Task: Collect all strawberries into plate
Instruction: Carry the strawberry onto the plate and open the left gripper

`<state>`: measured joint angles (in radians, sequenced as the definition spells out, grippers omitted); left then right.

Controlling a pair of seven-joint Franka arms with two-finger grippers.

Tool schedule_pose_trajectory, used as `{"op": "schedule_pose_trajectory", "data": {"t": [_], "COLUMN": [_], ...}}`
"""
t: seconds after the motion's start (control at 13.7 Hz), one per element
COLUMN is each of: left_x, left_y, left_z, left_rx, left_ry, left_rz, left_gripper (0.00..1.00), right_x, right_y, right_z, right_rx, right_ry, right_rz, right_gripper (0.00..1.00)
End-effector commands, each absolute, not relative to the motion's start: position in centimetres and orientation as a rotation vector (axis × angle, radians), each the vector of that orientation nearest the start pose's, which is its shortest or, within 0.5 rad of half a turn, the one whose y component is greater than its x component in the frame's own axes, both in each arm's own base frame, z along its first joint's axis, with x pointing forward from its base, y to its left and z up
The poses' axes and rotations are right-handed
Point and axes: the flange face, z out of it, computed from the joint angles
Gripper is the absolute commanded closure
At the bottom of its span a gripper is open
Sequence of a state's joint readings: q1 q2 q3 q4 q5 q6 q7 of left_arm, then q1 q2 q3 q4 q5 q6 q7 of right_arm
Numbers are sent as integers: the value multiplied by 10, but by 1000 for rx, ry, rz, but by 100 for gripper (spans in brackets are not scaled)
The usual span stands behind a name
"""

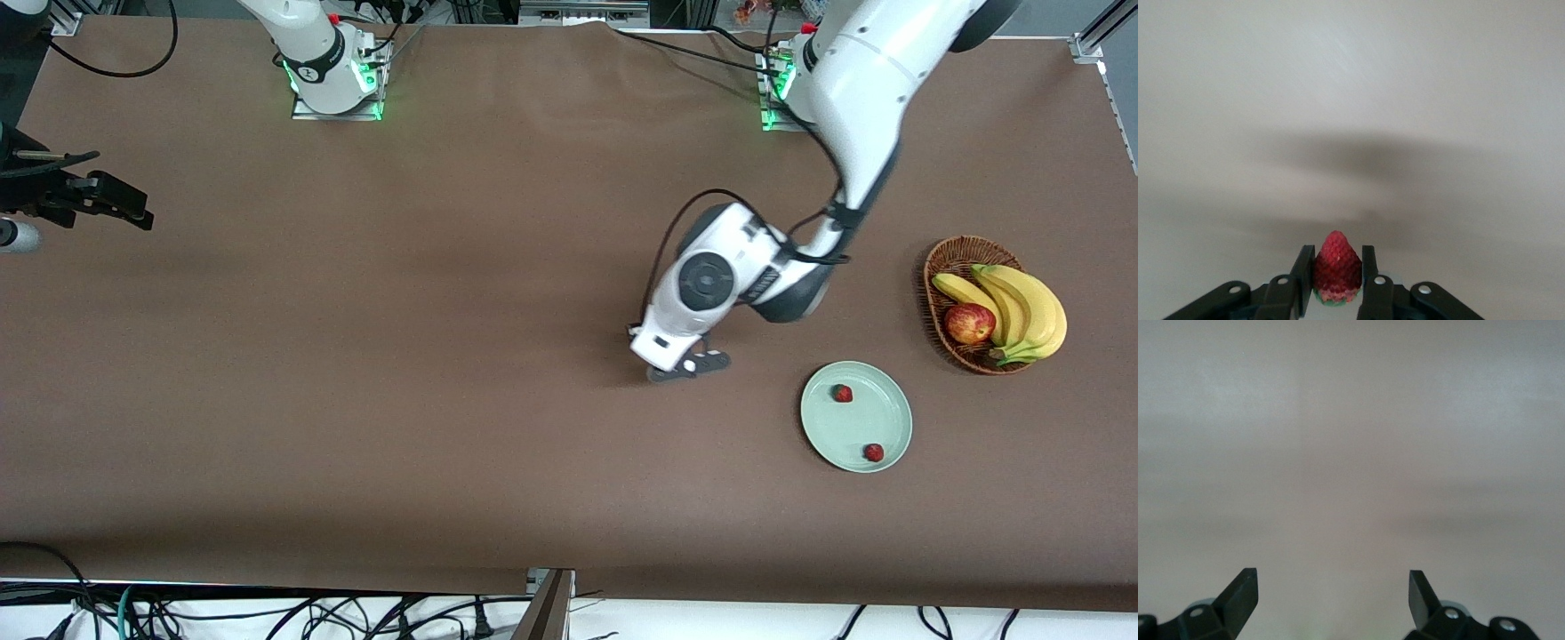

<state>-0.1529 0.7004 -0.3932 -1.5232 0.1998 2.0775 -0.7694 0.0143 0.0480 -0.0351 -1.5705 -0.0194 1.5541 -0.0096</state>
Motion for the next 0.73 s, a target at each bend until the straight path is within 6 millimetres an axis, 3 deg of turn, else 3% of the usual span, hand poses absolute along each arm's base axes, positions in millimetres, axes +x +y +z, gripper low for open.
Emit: {"op": "schedule_pose_trajectory", "data": {"t": [0.0, 0.22, 0.36, 0.58, 0.66], "left_x": [652, 683, 697, 709, 710], "left_y": [-259, -163, -113, -62, -47], "left_z": [286, 258, 255, 235, 222], "left_rx": [-3130, -3051, -3063, -3069, -3070], "left_ry": [-135, 121, 198, 441, 443], "left_rz": [187, 160, 132, 88, 87], "left_gripper": [100, 100, 100, 97, 54], "right_x": [570, 570, 570, 570, 570], "right_y": [-15, -13, -13, -12, -11], "right_z": [600, 599, 600, 600, 601], "right_rx": [-3175, -3174, -3174, -3173, -3173], "right_ry": [0, -5, -5, -8, -10], "right_rz": [99, 98, 96, 96, 93], "right_gripper": [0, 0, 0, 0, 0]}}
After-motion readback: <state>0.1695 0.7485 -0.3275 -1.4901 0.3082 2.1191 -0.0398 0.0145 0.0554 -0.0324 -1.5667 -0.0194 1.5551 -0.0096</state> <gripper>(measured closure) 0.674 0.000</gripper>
